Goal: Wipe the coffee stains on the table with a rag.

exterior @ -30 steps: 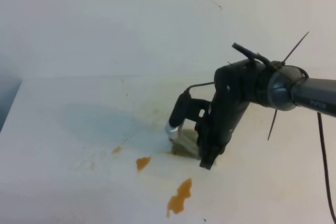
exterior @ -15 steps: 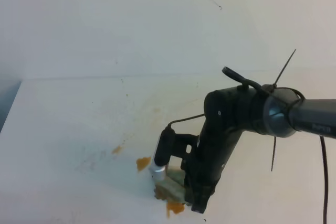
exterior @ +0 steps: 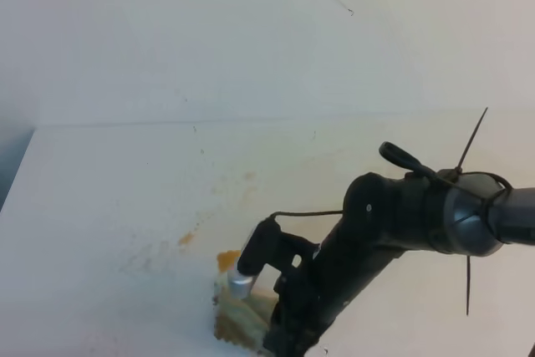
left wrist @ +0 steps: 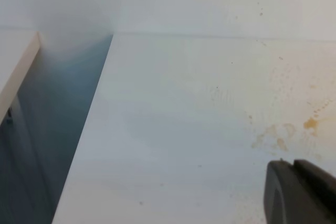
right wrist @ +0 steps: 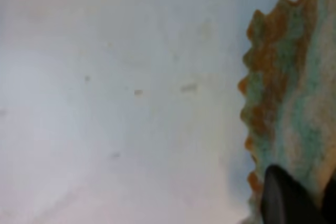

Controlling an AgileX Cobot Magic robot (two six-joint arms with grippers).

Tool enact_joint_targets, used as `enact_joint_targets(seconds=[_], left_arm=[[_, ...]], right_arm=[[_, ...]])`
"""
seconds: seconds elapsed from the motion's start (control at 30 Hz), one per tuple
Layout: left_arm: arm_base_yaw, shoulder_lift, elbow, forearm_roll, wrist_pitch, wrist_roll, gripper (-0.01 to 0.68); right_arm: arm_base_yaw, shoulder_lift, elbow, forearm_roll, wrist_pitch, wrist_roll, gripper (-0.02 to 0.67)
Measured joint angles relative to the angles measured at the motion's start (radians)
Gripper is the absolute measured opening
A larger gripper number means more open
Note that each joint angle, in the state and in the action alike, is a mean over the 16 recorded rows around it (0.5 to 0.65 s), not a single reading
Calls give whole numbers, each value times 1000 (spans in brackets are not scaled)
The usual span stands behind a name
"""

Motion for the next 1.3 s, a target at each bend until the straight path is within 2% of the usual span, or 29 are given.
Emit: enact_joint_targets(seconds=[0.33,0.57,0.9,1.1,1.3], left_arm=[[0,0,0,0,0,0,-4],[0,0,0,0,0,0,-4],[0,0,0,0,0,0,-4],[0,0,0,0,0,0,-4],[0,0,0,0,0,0,-4]], right_arm=[[7,15,-6,286,-261,-139,30],[7,74,-83,399,-294,-219,30],[-17,199,-235,347,-207,-108,29],[-87,231,-276,288,-189,-8,29],[-171,195,-283,214,-123,32,29]])
